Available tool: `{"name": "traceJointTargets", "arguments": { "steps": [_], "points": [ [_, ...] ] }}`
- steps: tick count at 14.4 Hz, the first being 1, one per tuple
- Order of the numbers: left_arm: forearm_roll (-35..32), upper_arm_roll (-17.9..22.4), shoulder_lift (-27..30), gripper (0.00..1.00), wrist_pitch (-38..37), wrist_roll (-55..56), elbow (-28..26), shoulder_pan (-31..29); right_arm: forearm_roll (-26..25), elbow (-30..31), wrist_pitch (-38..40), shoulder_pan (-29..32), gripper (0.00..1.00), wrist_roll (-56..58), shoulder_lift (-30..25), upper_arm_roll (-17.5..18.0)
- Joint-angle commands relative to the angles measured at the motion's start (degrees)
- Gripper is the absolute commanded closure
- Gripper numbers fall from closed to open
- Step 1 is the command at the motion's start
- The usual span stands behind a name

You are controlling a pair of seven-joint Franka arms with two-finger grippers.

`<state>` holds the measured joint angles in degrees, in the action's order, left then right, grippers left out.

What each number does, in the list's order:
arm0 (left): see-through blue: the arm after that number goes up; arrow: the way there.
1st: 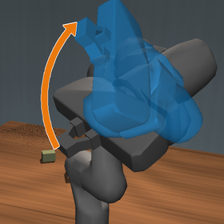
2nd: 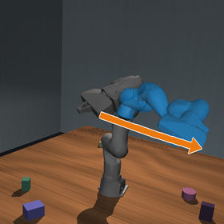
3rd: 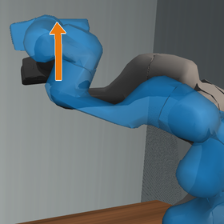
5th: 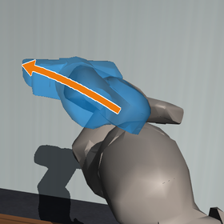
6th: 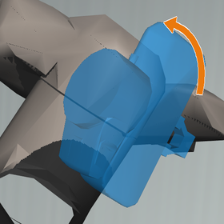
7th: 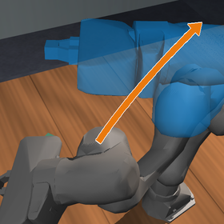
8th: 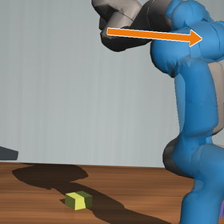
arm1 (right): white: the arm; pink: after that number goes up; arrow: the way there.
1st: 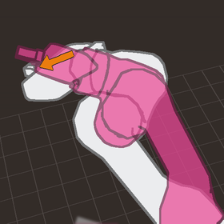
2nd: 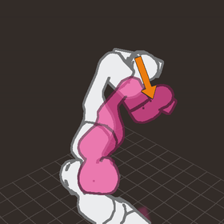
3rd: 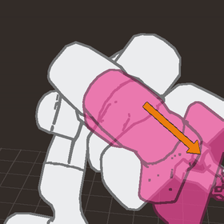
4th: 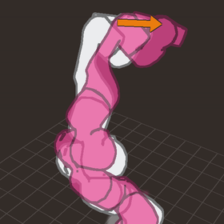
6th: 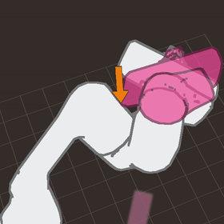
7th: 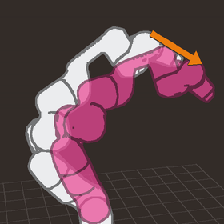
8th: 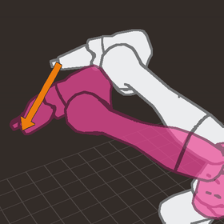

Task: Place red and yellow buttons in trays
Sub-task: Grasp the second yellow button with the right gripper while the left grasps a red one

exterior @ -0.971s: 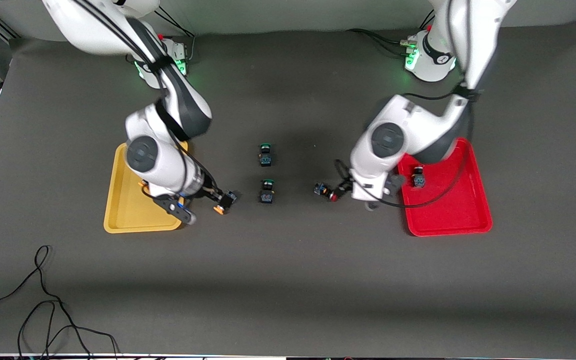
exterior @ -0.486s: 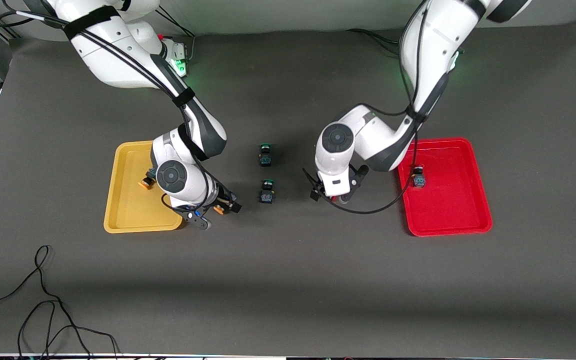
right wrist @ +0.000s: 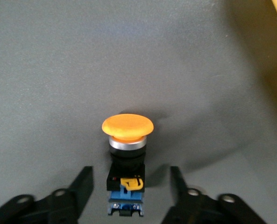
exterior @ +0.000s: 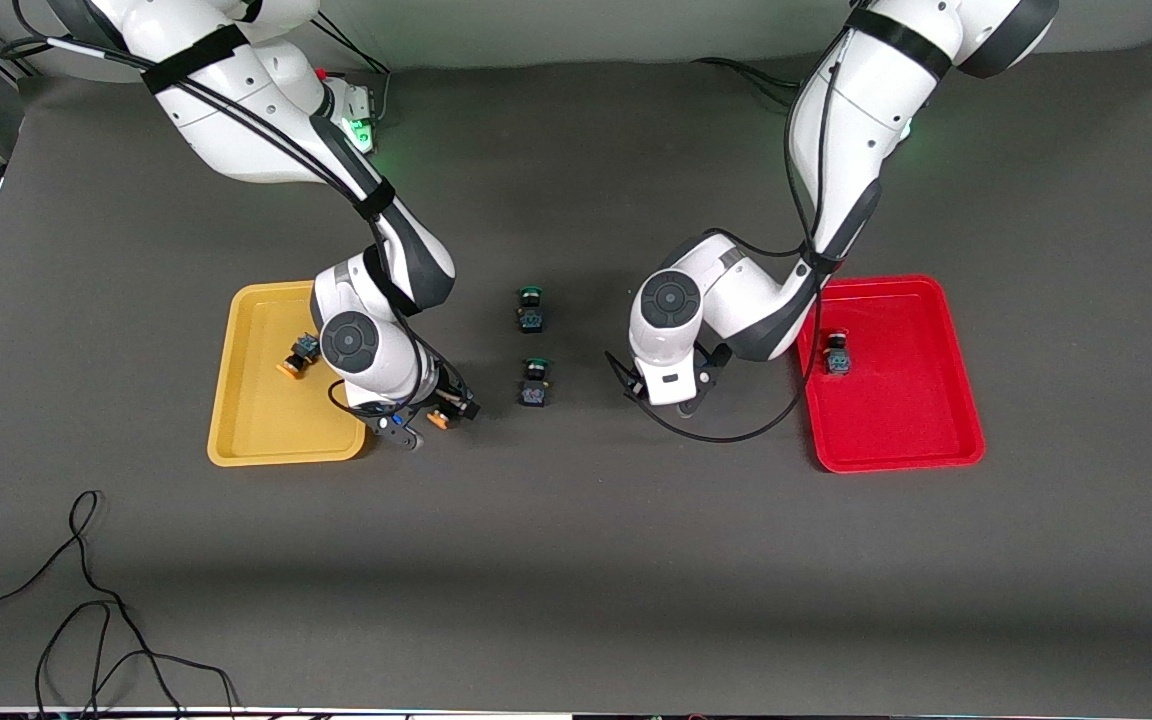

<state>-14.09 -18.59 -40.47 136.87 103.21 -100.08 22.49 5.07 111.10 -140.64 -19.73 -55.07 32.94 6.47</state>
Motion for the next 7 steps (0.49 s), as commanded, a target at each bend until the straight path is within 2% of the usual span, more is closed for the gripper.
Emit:
{"name": "traceJointTargets", "arguments": {
  "steps": [1,3,5,7],
  "points": [
    [-0.86,0.58,1.62,0.93,-1.69,-2.72,1.72,-0.33,-1.12,0.88,-0.96,-0.13,0.60,-1.44,-0.86,-0.14],
    [-0.59,0.14,3.72,0.93,-5.54,-7.38,1.73,-2.18,-1.12,0.88,-0.70,-0.13,0.72,-1.44,-1.74,-0.05],
    [1.94,-0.13,6.79,0.95,-10.20,-16.93,1.46,-4.46,-1.03,0.79,-0.26,-0.13,0.74,-1.53,-3.23,-0.05],
    [7.82,-0.13,10.13,0.96,-16.25,-32.72,1.11,-7.80,-1.03,0.79,1.05,-0.05,0.75,-1.35,-6.03,-0.14]
  ]
}}
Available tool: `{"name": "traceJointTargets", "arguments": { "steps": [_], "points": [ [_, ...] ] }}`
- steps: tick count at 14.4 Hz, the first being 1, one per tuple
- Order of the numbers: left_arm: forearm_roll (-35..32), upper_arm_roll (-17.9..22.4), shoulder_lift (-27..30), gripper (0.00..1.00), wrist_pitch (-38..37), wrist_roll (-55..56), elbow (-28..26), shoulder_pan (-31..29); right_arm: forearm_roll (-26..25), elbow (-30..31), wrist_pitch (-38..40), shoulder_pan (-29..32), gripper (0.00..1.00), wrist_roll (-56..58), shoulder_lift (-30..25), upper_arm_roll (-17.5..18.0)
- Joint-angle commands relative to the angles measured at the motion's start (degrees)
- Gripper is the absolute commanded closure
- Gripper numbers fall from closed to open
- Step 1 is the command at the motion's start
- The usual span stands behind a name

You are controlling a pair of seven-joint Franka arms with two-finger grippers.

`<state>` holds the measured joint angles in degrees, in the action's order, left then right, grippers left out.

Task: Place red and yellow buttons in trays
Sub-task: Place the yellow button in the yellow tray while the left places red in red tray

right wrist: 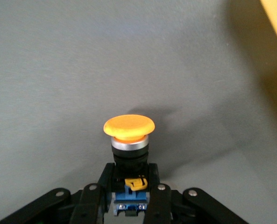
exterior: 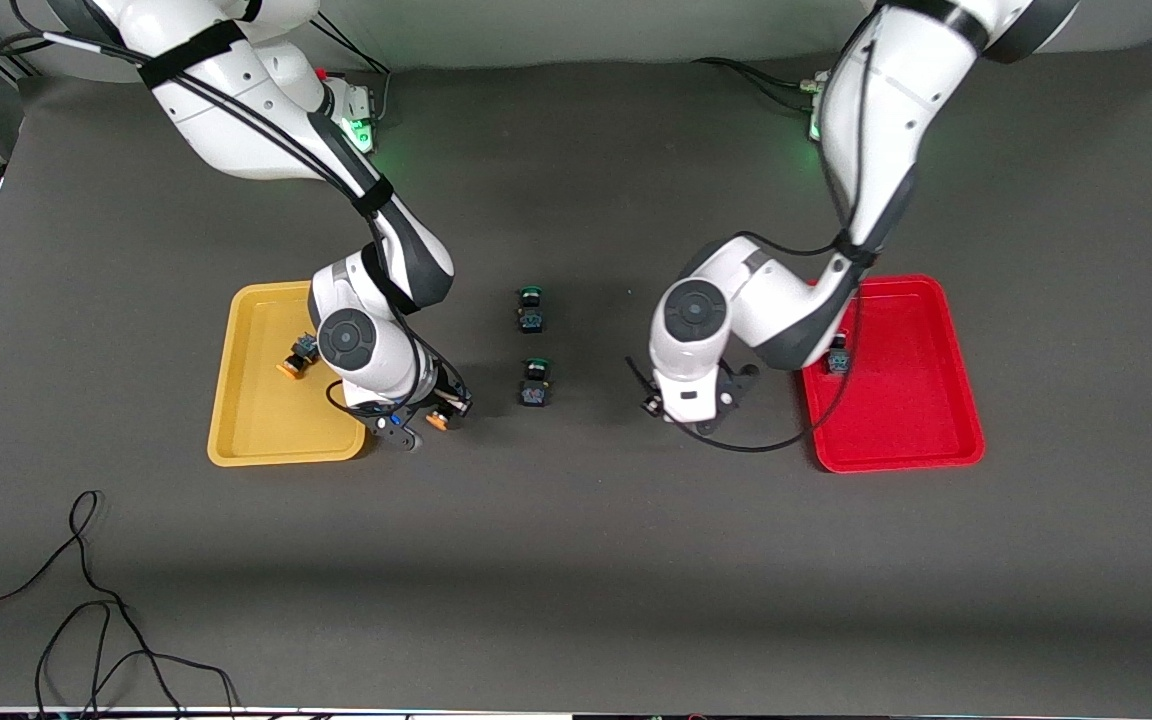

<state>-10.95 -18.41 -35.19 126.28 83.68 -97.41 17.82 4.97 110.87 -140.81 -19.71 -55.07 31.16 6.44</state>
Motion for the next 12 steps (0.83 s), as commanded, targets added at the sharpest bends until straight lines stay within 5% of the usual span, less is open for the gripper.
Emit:
{"name": "traceJointTargets", "arguments": {
  "steps": [1,4,7,12],
  "points": [
    [7.06,-0.23,6.87,0.96,-9.61,-21.46,-2.16,-5.66,-0.93,0.49,4.72,0.11,0.75,-1.09,-6.18,-0.37],
    [7.87,-0.05,12.06,0.96,-15.00,-39.50,-7.16,-13.83,-0.93,-1.18,15.19,1.60,0.75,4.15,-11.98,-3.26],
    [7.35,0.13,14.89,0.96,-15.18,-59.19,-12.09,-24.37,-0.49,-0.75,19.77,1.61,0.75,16.02,-14.90,-11.07],
    [-2.40,0.21,11.99,0.95,-6.34,-66.54,-17.53,-31.78,-0.13,8.19,7.88,3.10,0.75,25.44,-12.00,-15.93]
  ]
}}
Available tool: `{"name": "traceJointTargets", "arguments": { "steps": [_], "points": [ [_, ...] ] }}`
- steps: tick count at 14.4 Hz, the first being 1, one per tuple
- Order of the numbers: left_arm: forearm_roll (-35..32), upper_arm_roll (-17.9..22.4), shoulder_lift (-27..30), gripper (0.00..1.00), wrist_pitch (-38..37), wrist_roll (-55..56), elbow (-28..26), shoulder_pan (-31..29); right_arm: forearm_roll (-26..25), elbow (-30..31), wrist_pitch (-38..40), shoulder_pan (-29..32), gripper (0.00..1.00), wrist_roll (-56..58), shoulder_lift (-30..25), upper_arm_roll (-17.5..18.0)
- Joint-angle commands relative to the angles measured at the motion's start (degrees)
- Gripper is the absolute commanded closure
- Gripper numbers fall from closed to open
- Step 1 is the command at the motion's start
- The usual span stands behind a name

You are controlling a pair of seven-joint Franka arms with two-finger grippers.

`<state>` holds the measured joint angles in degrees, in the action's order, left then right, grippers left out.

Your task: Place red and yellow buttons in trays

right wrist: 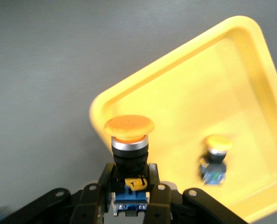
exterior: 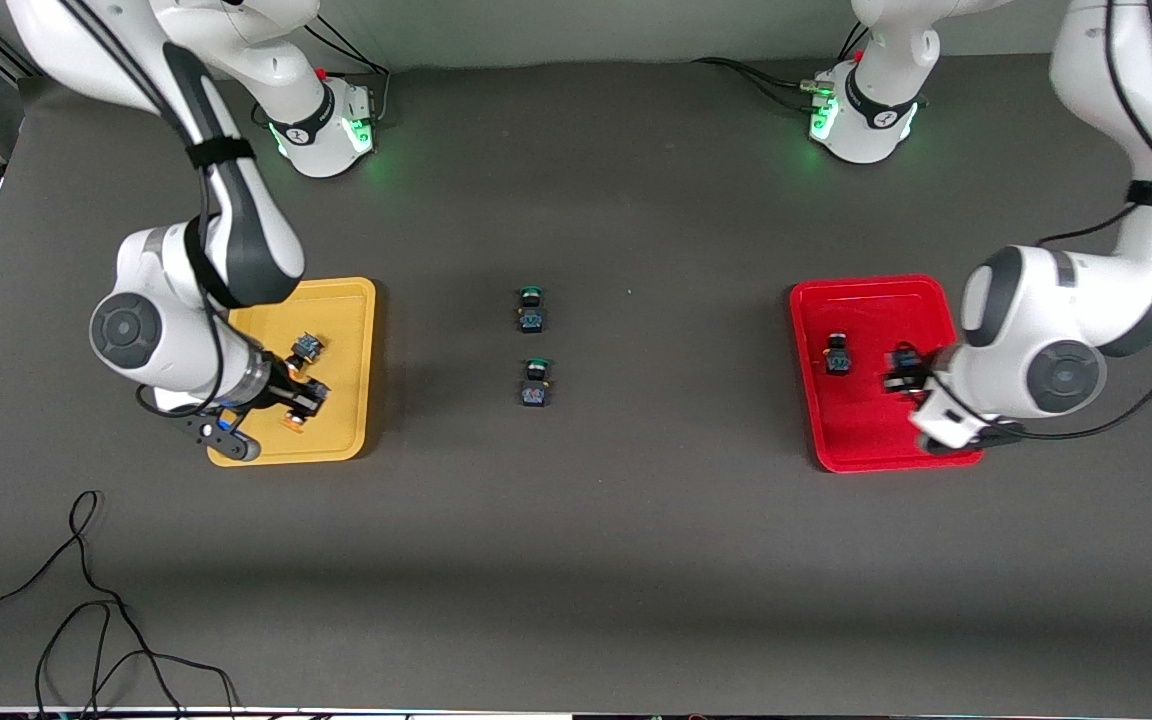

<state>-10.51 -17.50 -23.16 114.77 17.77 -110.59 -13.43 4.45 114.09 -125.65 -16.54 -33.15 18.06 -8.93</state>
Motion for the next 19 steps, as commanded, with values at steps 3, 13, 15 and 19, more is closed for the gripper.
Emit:
{"name": "traceJointTargets", "arguments": {
  "steps": [3,13,15,19],
  "points": [
    [-5.05,-0.70,-1.18,0.85,11.44,-0.72,-9.20,-2.47,1.87,8.78,-13.30,0.89,0.75,5.28,2.86,-0.57],
    [0.47,-2.72,6.88,0.00,-11.83,-11.69,5.82,-3.79,5.92,10.27,-15.07,0.63,0.00,5.28,3.05,-0.30],
    [4.07,-2.54,11.62,0.00,-14.56,-14.24,5.91,-4.06,5.84,9.58,-12.36,0.63,0.00,5.46,-0.02,-0.30],
    [6.11,-2.63,19.72,0.00,-23.16,-18.20,9.32,-3.62,5.22,6.42,-2.96,0.54,0.00,5.98,-8.97,-0.30]
  ]
}}
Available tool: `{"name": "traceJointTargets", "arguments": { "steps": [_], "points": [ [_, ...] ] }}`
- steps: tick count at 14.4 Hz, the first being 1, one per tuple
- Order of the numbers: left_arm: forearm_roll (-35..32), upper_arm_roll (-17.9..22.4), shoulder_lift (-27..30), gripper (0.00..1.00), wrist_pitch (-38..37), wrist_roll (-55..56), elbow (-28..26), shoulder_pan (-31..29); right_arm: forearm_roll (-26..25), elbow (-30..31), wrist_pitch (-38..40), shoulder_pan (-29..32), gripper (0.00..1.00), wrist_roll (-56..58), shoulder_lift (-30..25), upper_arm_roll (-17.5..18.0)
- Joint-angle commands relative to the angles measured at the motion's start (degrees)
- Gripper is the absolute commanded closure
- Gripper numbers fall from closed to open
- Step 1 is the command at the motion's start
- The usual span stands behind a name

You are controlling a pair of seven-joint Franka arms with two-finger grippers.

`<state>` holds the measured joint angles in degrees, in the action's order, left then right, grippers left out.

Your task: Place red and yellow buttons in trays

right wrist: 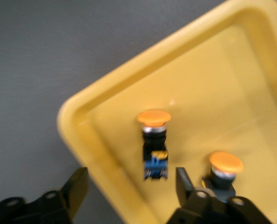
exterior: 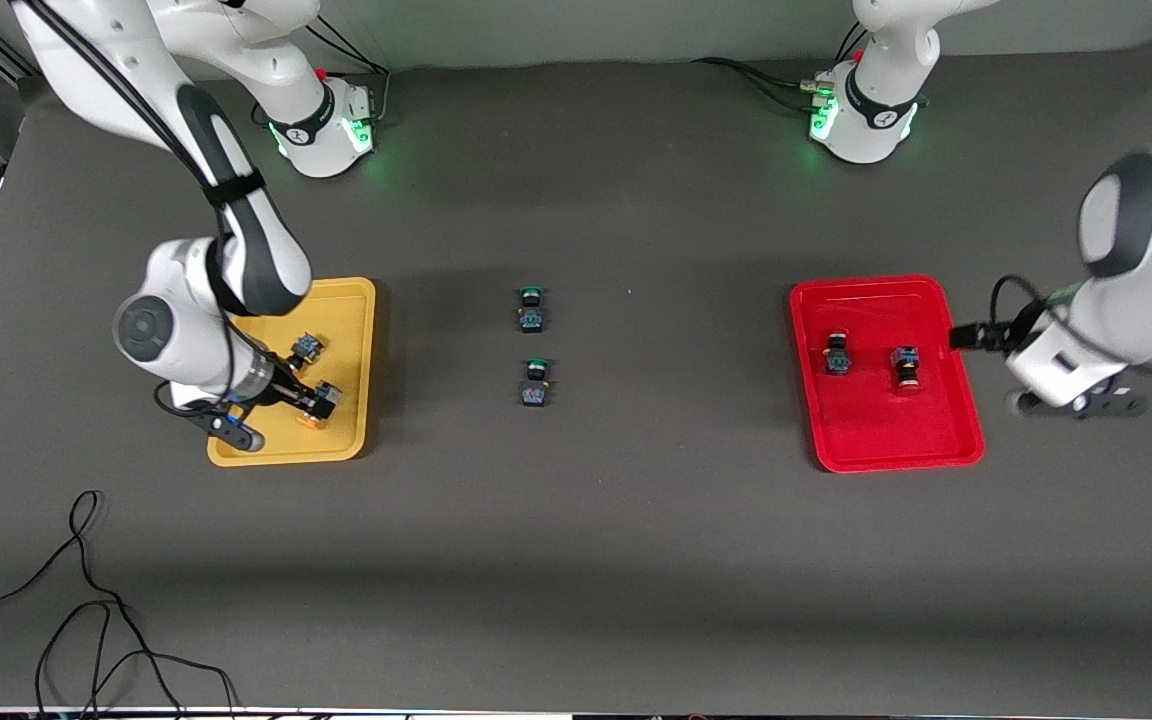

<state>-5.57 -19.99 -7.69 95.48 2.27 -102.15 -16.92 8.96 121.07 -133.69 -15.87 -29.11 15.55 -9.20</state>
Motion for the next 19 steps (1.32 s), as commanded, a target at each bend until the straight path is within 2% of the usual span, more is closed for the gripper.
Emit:
{"name": "traceJointTargets", "arguments": {
  "steps": [1,3,6,7,10,14,19],
  "points": [
    [1.18,-0.22,4.87,0.00,-5.55,-3.23,2.47,0.14,0.71,-1.45,7.63,-0.04,0.00,3.34,-9.19,-0.03],
    [2.49,1.43,6.45,0.00,-6.27,-3.32,4.33,2.76,0.71,-2.68,12.90,0.31,0.00,8.08,-14.91,-0.12],
    [3.02,14.76,8.30,0.00,-6.45,-3.32,4.42,16.44,-0.60,-6.89,22.91,2.24,0.00,15.02,-20.89,0.23],
    [3.63,17.33,8.48,0.00,-6.97,-3.41,4.51,19.01,-2.26,-8.82,26.34,3.20,0.00,17.57,-22.65,0.32],
    [4.52,17.71,8.66,0.00,-8.11,-3.41,5.82,19.12,-3.33,-13.66,35.06,5.75,0.00,18.91,-25.47,0.49],
    [4.61,17.79,8.04,0.00,-10.14,-3.41,7.67,19.03,-5.70,-13.76,35.16,11.55,0.00,24.01,-26.98,6.37],
    [4.61,17.70,8.13,0.00,-10.32,-3.50,7.76,19.38,-6.23,-13.76,35.25,11.12,0.00,24.63,-26.53,6.38]
  ]
}}
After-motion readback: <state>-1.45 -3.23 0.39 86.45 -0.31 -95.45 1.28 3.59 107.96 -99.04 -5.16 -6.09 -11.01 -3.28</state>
